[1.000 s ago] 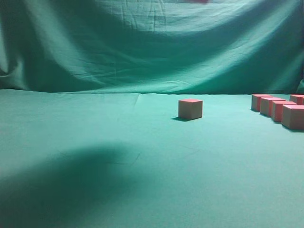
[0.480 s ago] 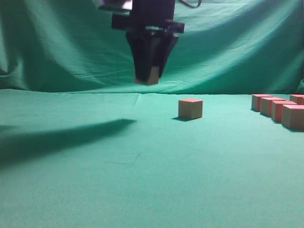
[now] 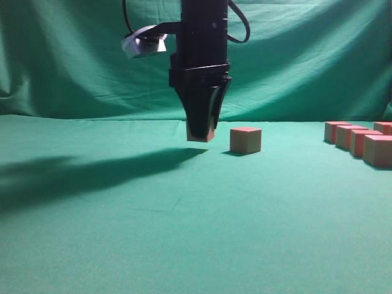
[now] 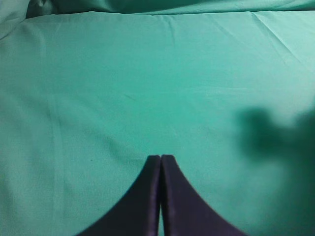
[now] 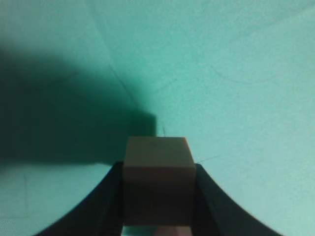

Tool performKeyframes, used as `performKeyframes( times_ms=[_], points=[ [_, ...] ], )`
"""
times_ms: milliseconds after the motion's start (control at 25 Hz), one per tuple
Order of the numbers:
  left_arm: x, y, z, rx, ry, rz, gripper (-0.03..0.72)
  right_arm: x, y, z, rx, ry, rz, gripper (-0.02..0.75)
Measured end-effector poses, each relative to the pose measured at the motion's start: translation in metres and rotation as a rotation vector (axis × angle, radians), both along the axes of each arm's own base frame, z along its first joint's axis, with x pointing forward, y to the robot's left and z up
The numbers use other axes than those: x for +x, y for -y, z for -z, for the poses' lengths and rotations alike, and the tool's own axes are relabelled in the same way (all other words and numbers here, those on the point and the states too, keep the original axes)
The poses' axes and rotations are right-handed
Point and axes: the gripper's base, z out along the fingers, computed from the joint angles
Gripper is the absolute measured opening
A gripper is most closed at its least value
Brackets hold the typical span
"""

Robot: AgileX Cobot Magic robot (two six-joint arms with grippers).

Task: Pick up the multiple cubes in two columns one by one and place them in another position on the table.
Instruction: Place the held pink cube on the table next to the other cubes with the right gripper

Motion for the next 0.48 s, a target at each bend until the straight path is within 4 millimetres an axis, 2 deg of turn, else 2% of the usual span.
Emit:
performKeyframes(
  times_ms=[480],
  points=[
    [0.0,0.0,0.0,0.0,0.0,0.0,0.0,0.017,0.017,0.008,-0.007,0.003,-0.109,0.268]
  ],
)
